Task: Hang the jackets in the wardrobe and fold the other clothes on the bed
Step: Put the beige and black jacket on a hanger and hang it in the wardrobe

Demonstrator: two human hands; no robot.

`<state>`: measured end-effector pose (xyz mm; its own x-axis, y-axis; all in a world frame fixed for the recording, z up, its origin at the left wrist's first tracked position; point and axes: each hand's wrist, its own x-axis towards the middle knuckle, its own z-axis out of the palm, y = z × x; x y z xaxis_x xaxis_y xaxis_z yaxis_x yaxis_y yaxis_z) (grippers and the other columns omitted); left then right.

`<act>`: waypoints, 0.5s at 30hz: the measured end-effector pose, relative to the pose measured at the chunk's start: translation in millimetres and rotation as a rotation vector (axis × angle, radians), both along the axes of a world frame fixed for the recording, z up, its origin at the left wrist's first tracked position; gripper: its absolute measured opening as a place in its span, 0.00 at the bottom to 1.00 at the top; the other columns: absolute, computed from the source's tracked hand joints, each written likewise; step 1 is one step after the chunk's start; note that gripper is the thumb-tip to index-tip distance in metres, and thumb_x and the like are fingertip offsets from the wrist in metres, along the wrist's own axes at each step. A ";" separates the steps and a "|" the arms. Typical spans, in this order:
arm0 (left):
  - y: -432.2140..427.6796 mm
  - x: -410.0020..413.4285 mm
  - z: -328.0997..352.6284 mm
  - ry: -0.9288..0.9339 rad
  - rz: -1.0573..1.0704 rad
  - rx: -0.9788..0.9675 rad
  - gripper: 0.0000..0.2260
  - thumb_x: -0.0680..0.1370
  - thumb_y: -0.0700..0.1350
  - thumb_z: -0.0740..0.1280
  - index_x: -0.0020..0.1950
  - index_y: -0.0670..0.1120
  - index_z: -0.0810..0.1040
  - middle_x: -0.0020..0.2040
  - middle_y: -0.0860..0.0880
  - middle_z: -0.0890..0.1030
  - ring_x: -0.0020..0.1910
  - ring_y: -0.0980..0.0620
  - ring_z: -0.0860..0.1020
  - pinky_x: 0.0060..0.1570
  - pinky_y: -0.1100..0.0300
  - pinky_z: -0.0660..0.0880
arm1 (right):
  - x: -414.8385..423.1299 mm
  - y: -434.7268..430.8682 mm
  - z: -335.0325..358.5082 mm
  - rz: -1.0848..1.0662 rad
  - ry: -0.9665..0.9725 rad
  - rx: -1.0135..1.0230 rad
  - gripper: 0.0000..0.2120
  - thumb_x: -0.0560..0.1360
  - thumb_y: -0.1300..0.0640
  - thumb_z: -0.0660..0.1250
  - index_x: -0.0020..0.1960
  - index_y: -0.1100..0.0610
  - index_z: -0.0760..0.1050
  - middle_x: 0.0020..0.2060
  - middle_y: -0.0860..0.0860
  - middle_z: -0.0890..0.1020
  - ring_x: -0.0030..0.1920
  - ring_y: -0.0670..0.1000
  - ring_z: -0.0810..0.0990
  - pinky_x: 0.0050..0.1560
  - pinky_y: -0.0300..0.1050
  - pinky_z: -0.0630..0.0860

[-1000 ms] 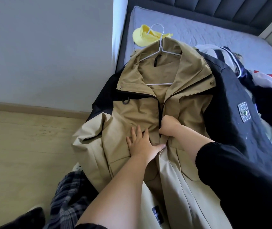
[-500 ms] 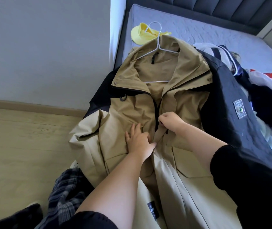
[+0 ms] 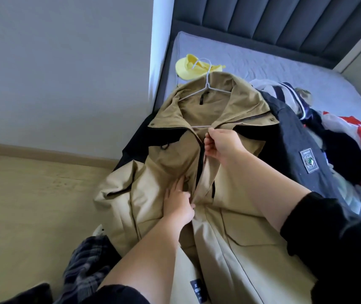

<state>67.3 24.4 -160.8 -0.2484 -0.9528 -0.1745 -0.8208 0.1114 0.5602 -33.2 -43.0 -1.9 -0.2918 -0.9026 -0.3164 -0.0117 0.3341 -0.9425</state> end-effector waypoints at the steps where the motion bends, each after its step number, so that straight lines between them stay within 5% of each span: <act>1: 0.4 1.0 0.8 -0.007 -0.005 0.005 0.07 0.77 0.48 0.67 0.41 0.49 0.72 0.79 0.53 0.49 0.77 0.53 0.48 0.74 0.53 0.45 | 0.9 -2.6 5.6 -0.012 0.000 -0.026 0.16 0.81 0.57 0.59 0.34 0.57 0.72 0.26 0.50 0.73 0.23 0.47 0.70 0.25 0.38 0.71; 4: -2.2 5.8 4.2 -0.024 -0.030 0.028 0.07 0.77 0.49 0.66 0.50 0.47 0.78 0.79 0.53 0.48 0.77 0.52 0.49 0.74 0.54 0.47 | -0.2 1.0 9.4 0.051 0.183 -0.107 0.17 0.80 0.58 0.59 0.33 0.57 0.72 0.24 0.49 0.73 0.22 0.46 0.68 0.25 0.38 0.69; 8: -10.6 9.6 34.8 0.045 -0.055 -0.039 0.28 0.72 0.60 0.67 0.67 0.45 0.71 0.70 0.47 0.64 0.69 0.46 0.63 0.68 0.53 0.62 | -5.7 14.3 11.0 0.229 0.577 -0.169 0.17 0.79 0.58 0.61 0.31 0.55 0.74 0.17 0.44 0.71 0.18 0.42 0.66 0.25 0.37 0.66; 11: -22.5 0.7 71.8 0.340 0.146 -0.138 0.31 0.70 0.62 0.70 0.65 0.43 0.70 0.61 0.47 0.72 0.61 0.47 0.70 0.60 0.53 0.69 | -11.5 17.7 23.4 0.297 0.654 -0.185 0.16 0.78 0.58 0.62 0.31 0.54 0.75 0.17 0.44 0.71 0.18 0.42 0.66 0.28 0.39 0.67; 15: -36.3 -8.9 101.5 0.544 0.283 -0.180 0.13 0.74 0.54 0.69 0.48 0.45 0.77 0.45 0.51 0.78 0.49 0.49 0.76 0.48 0.53 0.72 | -10.7 26.0 31.9 0.375 0.589 -0.117 0.15 0.79 0.59 0.62 0.34 0.58 0.76 0.20 0.47 0.71 0.18 0.45 0.65 0.23 0.35 0.65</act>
<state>58.4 -11.9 -59.3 0.0088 -0.9972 0.0747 -0.4357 0.0634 0.8979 -43.9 -17.0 30.0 -0.0472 -0.9942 -0.0962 -0.6249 0.1045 -0.7737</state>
